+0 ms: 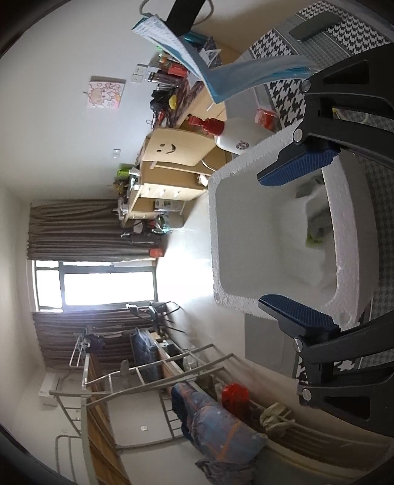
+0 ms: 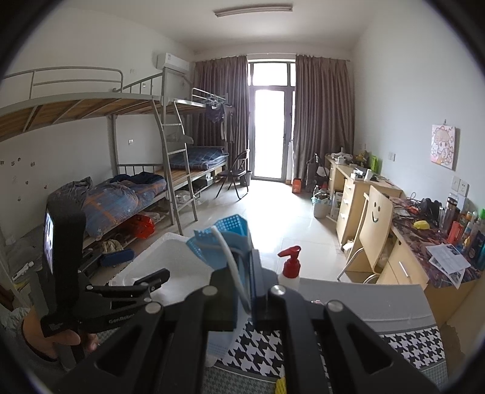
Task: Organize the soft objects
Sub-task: 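Open the left gripper to drop the white mask into the foam box, then lower the blue mask into the foam box and open the right gripper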
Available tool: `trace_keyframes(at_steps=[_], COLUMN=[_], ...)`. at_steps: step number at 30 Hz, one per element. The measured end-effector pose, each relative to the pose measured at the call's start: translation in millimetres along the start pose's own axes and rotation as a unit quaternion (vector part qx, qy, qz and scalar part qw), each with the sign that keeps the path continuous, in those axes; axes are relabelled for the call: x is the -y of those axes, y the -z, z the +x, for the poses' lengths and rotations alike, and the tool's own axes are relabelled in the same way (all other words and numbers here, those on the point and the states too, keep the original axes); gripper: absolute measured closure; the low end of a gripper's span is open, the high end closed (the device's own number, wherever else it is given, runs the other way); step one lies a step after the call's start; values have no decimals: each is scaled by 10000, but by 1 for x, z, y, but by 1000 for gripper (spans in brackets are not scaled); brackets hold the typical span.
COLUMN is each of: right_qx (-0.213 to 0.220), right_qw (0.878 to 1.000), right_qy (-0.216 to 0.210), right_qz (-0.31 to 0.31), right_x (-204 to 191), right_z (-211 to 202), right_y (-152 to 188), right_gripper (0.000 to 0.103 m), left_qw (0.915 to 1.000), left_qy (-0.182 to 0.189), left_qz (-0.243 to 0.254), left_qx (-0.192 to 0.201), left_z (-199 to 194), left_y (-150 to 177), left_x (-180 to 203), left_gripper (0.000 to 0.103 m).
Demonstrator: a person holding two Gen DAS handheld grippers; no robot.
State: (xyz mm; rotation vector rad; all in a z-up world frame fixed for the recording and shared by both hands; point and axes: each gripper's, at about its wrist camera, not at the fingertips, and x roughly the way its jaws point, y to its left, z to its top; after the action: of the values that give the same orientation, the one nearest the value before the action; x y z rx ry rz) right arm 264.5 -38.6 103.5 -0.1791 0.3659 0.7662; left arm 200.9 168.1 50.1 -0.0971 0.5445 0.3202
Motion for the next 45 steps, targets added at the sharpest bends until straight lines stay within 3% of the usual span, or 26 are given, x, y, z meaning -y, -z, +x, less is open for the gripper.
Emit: trace_keyframes(at_steps=[3,27,36,45], right_qx=[-4,118,-126,-540], right_qw=[10000,9996,9994,9963], right_qy=[-4,-201,-295,-287], right_qz=[-15,-132,-161,-596], right_x=[0,-29,-39,-54], right_z=[0,33,57,85], right_y=[0,-41,-41,-29], right_gripper=[94,94,94,94], left_qw=[10000,9991,9984,9982], left_qy=[-5,-211,-312,-329], left_qz=[-53,-190,-326,-414], left_qx=[58,312,352,286], left_z=[-4,-32,-37,-38], left_y=[-1,7,15,22], left_x=[-4,-28,-46,-56], left_gripper=[19,14,13,13])
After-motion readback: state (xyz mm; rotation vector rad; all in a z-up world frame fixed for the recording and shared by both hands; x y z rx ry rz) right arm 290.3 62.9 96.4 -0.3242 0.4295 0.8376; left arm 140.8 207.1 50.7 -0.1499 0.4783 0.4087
